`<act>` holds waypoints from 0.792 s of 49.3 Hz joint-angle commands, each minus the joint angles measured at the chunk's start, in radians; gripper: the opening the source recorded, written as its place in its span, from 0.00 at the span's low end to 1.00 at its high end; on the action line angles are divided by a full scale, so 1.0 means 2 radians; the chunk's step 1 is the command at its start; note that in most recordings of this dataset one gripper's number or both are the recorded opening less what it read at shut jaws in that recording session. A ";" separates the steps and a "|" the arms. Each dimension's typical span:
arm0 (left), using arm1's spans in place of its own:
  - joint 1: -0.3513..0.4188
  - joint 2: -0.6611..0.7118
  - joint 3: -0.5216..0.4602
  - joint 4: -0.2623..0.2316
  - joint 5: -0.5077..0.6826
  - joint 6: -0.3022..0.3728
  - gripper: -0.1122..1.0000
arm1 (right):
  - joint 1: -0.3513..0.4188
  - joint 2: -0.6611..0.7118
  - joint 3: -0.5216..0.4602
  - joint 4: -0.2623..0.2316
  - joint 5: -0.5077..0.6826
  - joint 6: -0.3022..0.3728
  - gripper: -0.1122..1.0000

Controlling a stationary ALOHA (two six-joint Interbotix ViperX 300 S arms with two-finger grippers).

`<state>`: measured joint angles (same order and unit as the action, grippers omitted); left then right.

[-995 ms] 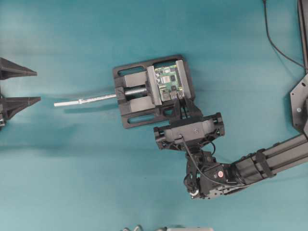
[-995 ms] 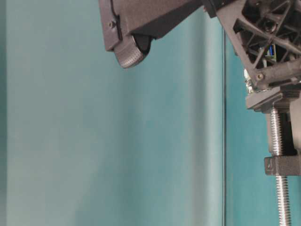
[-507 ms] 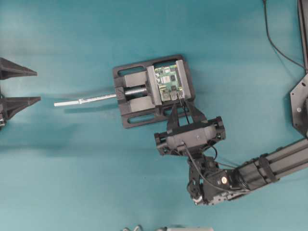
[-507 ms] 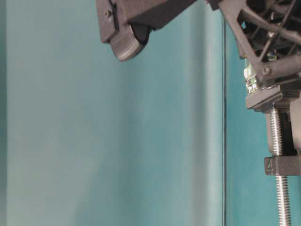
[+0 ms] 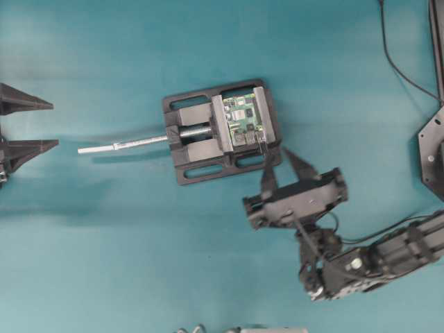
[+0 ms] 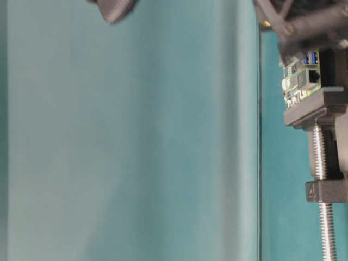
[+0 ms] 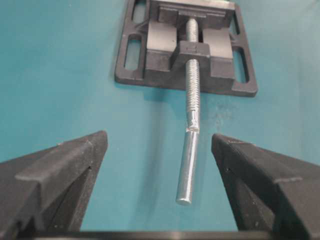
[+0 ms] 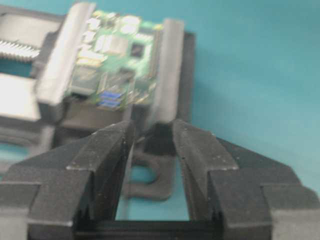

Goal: Insert the USB into the fixed PCB.
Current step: 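Open the right gripper and pull it back away from the board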

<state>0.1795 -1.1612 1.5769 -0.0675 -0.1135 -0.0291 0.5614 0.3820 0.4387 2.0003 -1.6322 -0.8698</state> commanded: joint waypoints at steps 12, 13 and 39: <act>0.001 0.003 -0.007 0.002 -0.004 -0.004 1.00 | 0.035 -0.107 0.094 -0.013 0.054 0.010 0.50; 0.001 0.003 -0.006 0.002 -0.004 -0.004 1.00 | 0.037 -0.114 0.102 -0.018 0.064 0.010 0.50; 0.001 0.003 -0.006 0.002 -0.004 -0.004 1.00 | 0.004 -0.292 0.327 -0.295 0.219 0.072 0.50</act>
<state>0.1795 -1.1612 1.5769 -0.0690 -0.1135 -0.0291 0.6136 -0.1319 1.0523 1.5033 -1.2349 -0.7256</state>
